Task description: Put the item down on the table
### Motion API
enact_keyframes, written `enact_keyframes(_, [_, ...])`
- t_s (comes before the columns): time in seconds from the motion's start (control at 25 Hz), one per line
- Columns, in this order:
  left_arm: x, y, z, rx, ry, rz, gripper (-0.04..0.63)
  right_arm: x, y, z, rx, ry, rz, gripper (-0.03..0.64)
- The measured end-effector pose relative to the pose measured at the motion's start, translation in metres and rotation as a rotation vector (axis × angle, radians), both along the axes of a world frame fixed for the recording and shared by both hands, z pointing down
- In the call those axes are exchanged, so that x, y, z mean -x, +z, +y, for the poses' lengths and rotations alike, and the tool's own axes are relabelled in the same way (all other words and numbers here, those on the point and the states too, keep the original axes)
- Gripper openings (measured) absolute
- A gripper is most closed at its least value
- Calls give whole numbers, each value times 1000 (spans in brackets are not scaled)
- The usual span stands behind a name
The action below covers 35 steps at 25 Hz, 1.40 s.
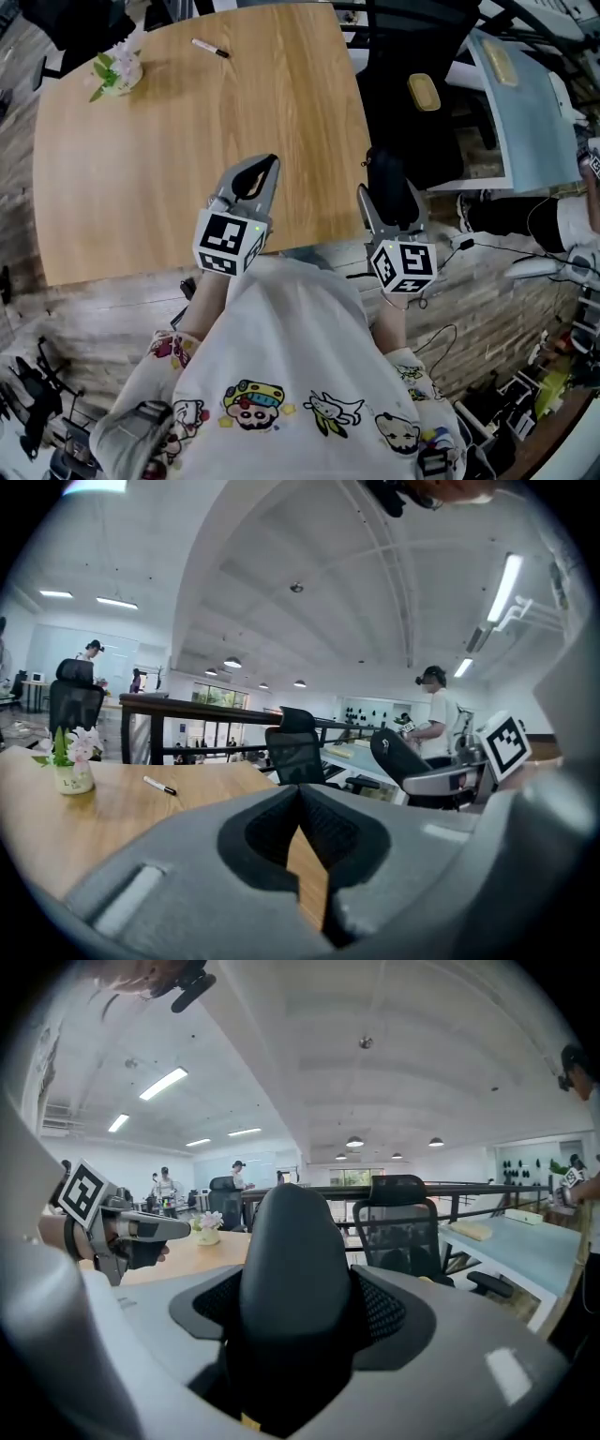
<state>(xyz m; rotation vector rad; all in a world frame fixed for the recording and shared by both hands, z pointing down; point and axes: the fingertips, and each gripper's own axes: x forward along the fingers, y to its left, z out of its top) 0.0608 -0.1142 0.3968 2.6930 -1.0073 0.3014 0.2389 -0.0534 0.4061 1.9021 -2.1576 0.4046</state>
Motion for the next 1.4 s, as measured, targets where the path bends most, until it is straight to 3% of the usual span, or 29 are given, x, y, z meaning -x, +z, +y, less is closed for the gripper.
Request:
enact_keyframes(0.28, [5, 7, -14, 3, -191, -20, -2, -6, 10, -47, 2, -181, -30, 353])
enact_keyframes(0.6, [34, 6, -24, 13, -313, -42, -2, 16, 20, -82, 27, -294, -53, 353])
enact_keyframes(0.84, [51, 0, -35, 9, -329, -37, -2, 34, 20, -98, 42, -315, -61, 354])
enact_keyframes(1.4, [58, 6, -39, 22, -271, -30, -2, 54, 18, -102, 42, -313, -23, 353])
